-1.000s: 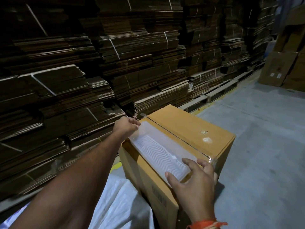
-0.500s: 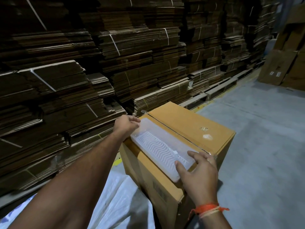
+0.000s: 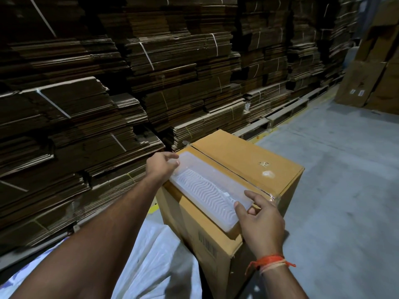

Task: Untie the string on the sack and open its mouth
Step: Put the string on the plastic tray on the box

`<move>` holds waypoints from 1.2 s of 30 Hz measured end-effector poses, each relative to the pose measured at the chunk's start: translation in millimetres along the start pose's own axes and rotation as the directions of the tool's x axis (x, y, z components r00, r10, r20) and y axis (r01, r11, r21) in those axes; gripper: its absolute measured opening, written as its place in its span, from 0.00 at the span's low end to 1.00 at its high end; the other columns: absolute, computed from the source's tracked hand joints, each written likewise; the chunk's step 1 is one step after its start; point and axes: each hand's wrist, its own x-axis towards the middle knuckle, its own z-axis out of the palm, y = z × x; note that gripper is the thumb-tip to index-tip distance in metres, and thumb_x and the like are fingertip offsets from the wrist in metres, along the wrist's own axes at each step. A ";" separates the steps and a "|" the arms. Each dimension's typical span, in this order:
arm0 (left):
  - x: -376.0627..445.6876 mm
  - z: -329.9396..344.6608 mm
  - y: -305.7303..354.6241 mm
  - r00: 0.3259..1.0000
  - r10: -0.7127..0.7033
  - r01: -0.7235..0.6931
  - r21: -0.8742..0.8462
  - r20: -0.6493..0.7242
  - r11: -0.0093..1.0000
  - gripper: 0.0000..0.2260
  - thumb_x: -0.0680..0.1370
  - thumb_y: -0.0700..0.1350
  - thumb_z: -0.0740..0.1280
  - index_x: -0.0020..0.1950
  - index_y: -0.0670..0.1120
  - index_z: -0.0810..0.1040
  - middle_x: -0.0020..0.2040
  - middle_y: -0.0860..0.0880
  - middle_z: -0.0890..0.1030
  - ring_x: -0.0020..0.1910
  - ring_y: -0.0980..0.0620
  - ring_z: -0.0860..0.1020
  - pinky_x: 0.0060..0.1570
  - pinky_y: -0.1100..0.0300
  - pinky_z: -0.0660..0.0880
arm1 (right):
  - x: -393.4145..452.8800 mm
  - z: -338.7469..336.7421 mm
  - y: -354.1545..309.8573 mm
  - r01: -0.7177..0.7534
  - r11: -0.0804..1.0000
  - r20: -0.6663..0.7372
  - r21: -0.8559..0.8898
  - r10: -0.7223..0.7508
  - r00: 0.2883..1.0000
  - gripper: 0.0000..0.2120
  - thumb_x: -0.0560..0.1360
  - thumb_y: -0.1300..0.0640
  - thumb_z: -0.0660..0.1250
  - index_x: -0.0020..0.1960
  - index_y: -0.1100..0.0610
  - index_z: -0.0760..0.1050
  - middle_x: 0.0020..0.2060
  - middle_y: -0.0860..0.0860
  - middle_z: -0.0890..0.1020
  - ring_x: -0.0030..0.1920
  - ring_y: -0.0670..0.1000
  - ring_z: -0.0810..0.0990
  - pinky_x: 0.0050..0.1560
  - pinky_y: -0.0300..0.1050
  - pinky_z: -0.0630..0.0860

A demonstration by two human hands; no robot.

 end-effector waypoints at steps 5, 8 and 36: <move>0.7 -6.2 -8.3 0.986 -0.156 0.142 -0.189 -0.064 0.972 0.07 0.78 0.48 0.75 0.55 0.51 0.88 0.59 0.47 0.86 0.58 0.47 0.83 0.61 0.49 0.81 | -19.2 -4.3 2.7 -0.069 0.987 -0.001 0.146 0.070 0.998 0.18 0.74 0.53 0.76 0.63 0.48 0.81 0.45 0.50 0.84 0.41 0.39 0.81 0.36 0.28 0.73; 0.2 -8.4 -15.2 0.970 -0.236 0.214 -0.275 -0.049 0.937 0.05 0.78 0.44 0.75 0.52 0.51 0.88 0.59 0.46 0.85 0.50 0.50 0.83 0.47 0.52 0.85 | -36.6 -0.4 3.7 -0.118 0.964 0.033 0.240 0.113 0.993 0.13 0.73 0.58 0.77 0.56 0.50 0.84 0.36 0.45 0.84 0.48 0.48 0.85 0.50 0.41 0.78; -3.8 -15.7 -22.9 0.964 -0.258 0.260 -0.374 0.057 0.890 0.13 0.78 0.40 0.75 0.62 0.45 0.84 0.61 0.43 0.83 0.59 0.44 0.82 0.51 0.53 0.84 | -45.0 19.3 8.3 -0.205 0.887 -0.017 0.415 0.232 0.973 0.07 0.70 0.64 0.78 0.41 0.54 0.82 0.37 0.55 0.86 0.38 0.53 0.87 0.46 0.58 0.86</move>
